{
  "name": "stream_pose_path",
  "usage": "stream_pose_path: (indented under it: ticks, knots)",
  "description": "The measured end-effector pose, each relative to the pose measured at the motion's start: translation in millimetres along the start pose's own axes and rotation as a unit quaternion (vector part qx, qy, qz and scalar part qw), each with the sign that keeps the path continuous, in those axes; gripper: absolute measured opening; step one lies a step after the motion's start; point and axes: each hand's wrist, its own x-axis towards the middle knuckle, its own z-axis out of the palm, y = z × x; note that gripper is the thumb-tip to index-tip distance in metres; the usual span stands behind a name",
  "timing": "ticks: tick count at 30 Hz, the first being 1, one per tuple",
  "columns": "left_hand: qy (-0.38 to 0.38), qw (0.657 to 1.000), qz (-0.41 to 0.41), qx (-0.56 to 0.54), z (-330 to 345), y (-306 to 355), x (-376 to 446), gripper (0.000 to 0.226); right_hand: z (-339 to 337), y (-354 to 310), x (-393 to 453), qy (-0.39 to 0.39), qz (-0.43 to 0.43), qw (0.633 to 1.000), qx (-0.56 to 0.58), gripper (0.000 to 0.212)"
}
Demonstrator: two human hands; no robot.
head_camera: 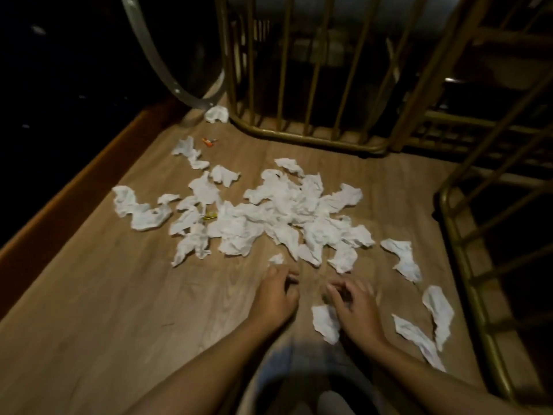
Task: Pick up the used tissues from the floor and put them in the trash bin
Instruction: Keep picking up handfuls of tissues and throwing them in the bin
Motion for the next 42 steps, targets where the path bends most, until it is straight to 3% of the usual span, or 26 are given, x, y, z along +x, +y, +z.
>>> stream_pose_path:
  ticks: [3,6,10,14,17,19,22,25,27,29,33,36,39,42]
  knots:
    - [-0.075,0.993,0.072,0.051,37,-1,-3,0.028,-21,51,-22,0.085,0.113,0.984,-0.105,0.034]
    - [-0.189,0.959,0.178,0.115,71,3,3,0.051,-47,90,-36,0.142,0.183,0.952,-0.203,0.049]
    - [-0.262,0.924,0.233,0.153,107,1,2,0.055,-69,130,-57,0.090,0.193,0.939,-0.268,0.076]
    - [-0.201,0.913,0.296,0.195,118,-8,-1,0.041,-68,149,-70,0.019,0.161,0.965,-0.207,0.081]
    - [-0.124,0.949,0.239,0.163,114,-10,3,0.013,-62,151,-66,0.001,0.135,0.978,-0.159,0.069]
    - [-0.093,0.969,0.185,0.132,105,-19,6,0.011,-59,145,-55,0.004,0.128,0.985,-0.118,0.058]
    - [-0.032,0.994,0.087,0.053,83,-15,10,0.027,-53,123,-25,0.062,0.103,0.990,-0.070,0.023]
    - [0.030,0.999,0.030,0.018,67,-8,23,0.043,-46,101,13,0.129,0.107,0.984,-0.053,0.019]
    - [0.059,0.998,0.019,0.012,61,1,39,0.044,-49,91,40,0.180,0.114,0.977,0.010,0.004]
    - [0.076,0.996,0.045,0.019,57,12,56,0.037,-51,85,67,0.212,0.120,0.969,0.033,0.019]
    - [0.050,0.996,0.066,0.032,59,32,96,0.033,-43,95,100,0.204,0.161,0.965,0.010,0.038]
    - [-0.025,0.989,0.057,0.133,64,30,122,0.039,-26,110,101,0.202,0.185,0.961,-0.035,0.048]
    - [-0.085,0.979,0.013,0.186,64,6,128,0.038,-7,120,96,0.243,0.124,0.956,-0.112,0.035]
    - [-0.036,0.990,0.041,0.132,59,-12,112,0.041,-1,113,100,0.281,0.000,0.953,-0.115,0.021]
